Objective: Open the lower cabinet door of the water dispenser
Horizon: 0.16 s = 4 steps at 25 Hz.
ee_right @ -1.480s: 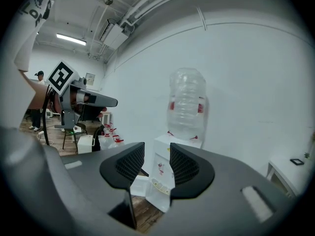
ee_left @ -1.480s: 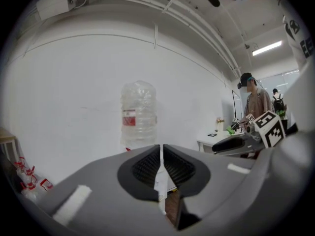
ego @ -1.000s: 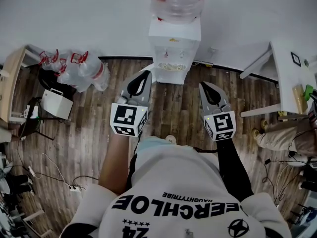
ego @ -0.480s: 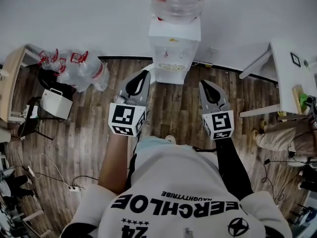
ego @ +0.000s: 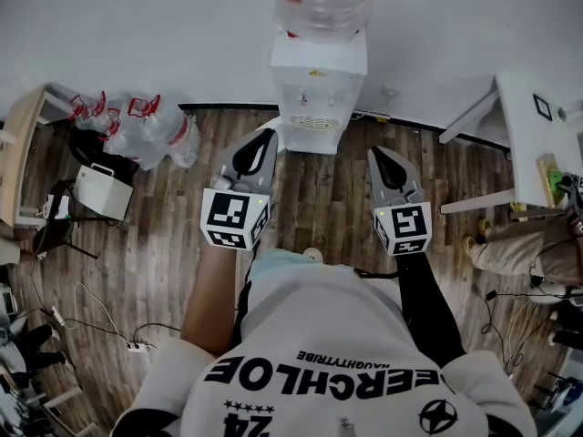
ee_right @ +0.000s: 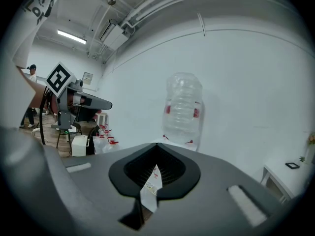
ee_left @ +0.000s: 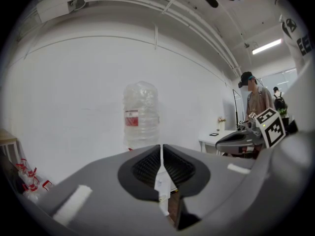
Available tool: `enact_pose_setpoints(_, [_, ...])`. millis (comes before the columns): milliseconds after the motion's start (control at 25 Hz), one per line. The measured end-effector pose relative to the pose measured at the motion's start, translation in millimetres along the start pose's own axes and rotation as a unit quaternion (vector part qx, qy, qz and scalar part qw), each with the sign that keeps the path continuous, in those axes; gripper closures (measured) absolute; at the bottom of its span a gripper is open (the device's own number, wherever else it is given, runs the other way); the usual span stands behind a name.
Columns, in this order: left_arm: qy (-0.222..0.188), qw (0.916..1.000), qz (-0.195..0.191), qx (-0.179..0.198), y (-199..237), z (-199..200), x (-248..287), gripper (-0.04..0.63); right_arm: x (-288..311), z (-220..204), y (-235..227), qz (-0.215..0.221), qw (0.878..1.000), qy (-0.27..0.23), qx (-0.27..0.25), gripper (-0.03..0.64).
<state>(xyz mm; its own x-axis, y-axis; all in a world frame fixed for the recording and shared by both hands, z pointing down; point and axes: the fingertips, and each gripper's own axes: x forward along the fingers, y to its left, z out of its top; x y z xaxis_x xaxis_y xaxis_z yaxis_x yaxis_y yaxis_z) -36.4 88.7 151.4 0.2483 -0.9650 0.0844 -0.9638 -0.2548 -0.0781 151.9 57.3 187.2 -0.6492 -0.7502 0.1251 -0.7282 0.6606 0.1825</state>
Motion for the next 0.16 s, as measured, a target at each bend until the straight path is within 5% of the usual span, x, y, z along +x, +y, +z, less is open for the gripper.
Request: enact_pose_setpoints(160, [0.004, 1.0000, 0.001, 0.001, 0.3, -2.4, 3.0, 0.523, 1.1, -2.8, -1.8, 0.000, 1.000, 0.002, -0.001, 0.615])
